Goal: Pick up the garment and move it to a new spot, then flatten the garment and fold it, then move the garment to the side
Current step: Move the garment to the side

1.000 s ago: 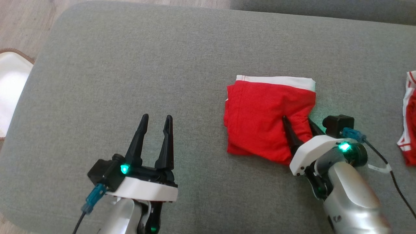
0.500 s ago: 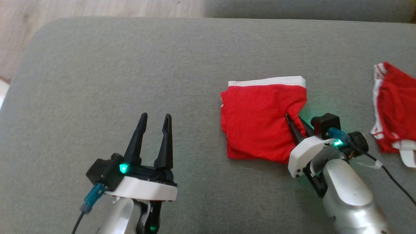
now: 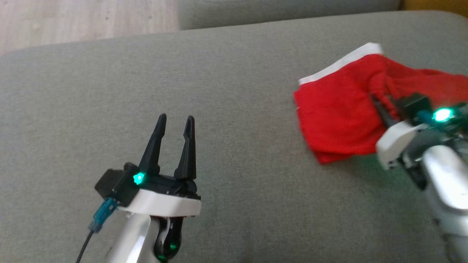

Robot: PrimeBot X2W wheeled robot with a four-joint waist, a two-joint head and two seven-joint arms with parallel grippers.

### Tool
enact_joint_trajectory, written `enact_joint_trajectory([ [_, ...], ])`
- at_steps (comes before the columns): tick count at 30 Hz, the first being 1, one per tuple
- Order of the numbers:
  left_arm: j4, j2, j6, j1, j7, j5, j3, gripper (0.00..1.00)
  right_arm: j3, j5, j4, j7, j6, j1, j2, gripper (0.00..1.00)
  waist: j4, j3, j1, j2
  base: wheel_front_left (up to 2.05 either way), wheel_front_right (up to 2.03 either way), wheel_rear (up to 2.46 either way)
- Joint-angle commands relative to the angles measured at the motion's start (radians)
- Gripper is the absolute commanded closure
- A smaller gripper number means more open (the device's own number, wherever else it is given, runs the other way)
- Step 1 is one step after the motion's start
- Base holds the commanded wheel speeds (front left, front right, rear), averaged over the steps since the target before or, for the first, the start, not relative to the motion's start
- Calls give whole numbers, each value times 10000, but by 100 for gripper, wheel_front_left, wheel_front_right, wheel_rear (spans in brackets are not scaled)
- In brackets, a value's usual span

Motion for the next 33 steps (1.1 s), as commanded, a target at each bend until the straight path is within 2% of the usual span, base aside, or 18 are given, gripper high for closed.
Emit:
enact_joint_trajectory([
  [1,-373,26,35,-540,-94,-8,225,0,331,380,-487,141,-7,-387,-643,100,-208,228,1,-1,0,0,0],
  [5,-385,26,35,-718,-94,-26,150,0,594,1167,-576,470,-7,-651,-1781,100,-299,520,1,-1,0,0,0],
  [6,-391,26,27,-816,-94,-30,130,0,662,1795,-493,659,-7,-772,-2236,100,-302,692,1,-1,0,0,0],
  [9,-368,26,-1,-946,-94,-23,113,0,851,2265,-297,893,-7,-1016,-3050,100,-283,942,1,-1,0,0,0],
  [10,-368,26,-1,-946,-94,-23,113,0,851,2265,-297,893,-7,-1016,-3050,100,-283,942,1,-1,0,0,0],
  [15,-233,26,-60,-1063,-94,-12,157,0,1020,2371,366,1095,-7,-1373,-3905,100,-242,1223,1,-1,0,0,0],
  [19,-202,26,-98,-1141,-94,13,148,0,1163,2248,1022,1146,-7,-1588,-4158,100,-179,1396,1,-1,0,0,0],
  [27,-119,26,-160,-1320,-94,116,211,0,1102,1622,2097,981,-7,-2057,-4248,100,-14,1742,1,-1,0,0,0],
  [33,-63,26,-203,-1310,-94,177,251,0,718,1080,2826,817,-7,-2354,-4046,100,36,1806,1,-1,0,0,0],
])
